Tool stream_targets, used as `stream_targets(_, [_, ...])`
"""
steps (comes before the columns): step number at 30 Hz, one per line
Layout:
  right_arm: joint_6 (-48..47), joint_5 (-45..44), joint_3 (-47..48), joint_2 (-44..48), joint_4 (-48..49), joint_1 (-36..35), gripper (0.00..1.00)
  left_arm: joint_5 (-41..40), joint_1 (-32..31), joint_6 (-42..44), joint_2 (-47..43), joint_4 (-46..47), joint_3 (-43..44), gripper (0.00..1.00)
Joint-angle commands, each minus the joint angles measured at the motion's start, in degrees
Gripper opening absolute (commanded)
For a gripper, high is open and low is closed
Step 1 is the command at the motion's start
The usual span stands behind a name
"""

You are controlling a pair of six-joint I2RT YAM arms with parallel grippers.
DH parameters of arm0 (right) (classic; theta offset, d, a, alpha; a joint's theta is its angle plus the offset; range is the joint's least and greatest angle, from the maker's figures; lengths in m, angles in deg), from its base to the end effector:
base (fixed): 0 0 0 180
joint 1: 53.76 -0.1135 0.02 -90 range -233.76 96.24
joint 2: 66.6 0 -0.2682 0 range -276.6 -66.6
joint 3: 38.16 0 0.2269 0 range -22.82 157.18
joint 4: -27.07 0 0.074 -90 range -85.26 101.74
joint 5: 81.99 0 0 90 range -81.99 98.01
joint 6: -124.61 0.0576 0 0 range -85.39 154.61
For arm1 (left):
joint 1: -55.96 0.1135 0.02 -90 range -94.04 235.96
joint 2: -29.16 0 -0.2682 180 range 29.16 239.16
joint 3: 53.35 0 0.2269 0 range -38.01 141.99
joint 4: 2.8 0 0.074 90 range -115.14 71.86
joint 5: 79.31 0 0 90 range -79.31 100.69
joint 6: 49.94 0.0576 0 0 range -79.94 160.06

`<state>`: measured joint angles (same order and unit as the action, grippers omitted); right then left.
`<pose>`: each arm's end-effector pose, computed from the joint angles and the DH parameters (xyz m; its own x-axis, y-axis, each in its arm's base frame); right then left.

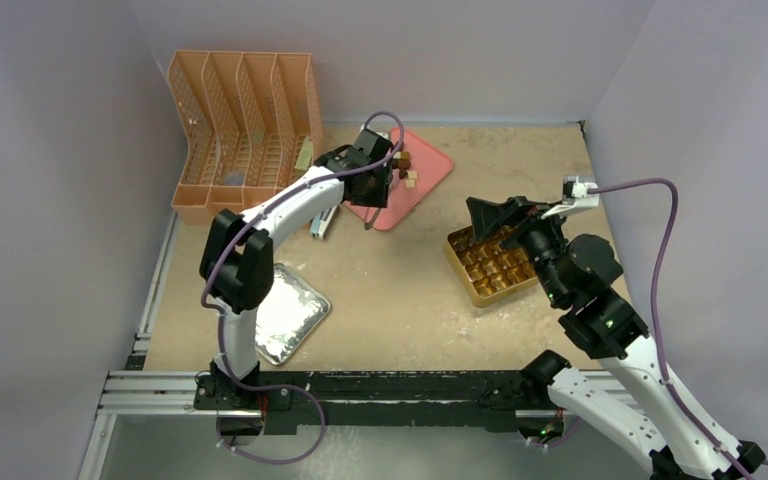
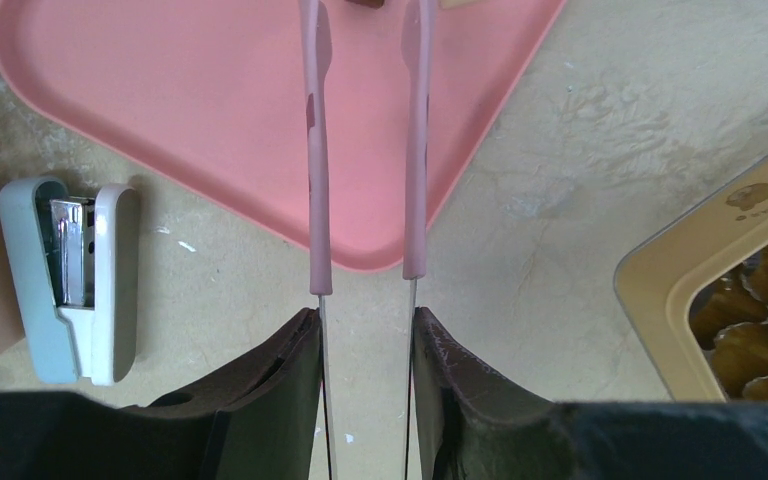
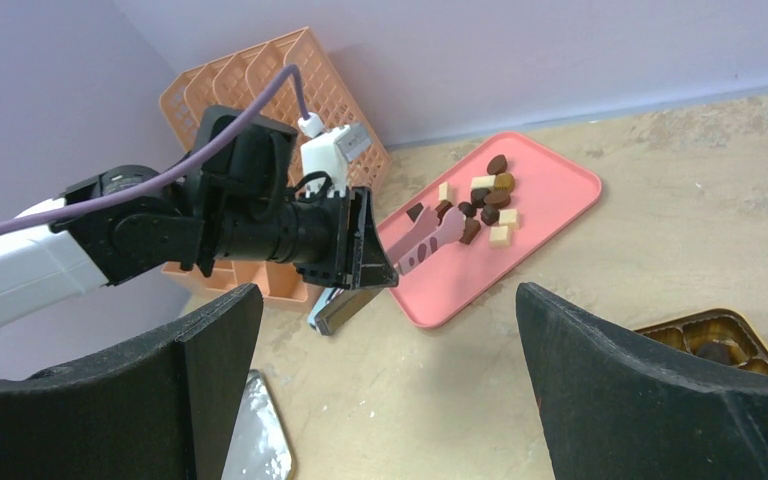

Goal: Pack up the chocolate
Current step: Place the fake chocolate in the packing box, then pick up the fake chocolate from the plate.

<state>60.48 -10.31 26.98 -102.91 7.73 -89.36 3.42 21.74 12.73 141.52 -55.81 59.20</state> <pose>0.1159 0.0607 0.4029 -0.0105 0.5019 -0.8649 -0.3289 0.8150 0.4770 0.3582 -0.2348 0.2578 -0.8124 0.0017 -0.5832 0.1369 0.9726 -0.1879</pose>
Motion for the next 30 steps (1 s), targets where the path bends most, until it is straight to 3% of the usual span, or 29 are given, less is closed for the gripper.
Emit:
stream_targets(1, [-0.6, 0.7, 1.1, 0.3, 2.1, 0.1, 0.99, 0.7, 0.8, 2.2, 1.3, 0.6, 3.5, 0.35])
stream_targets(30, [-0.7, 0.7, 0.5, 1.0, 1.8, 0.1, 0.99, 3.2, 1.8, 3.0, 8.9, 1.3, 8.9, 0.36])
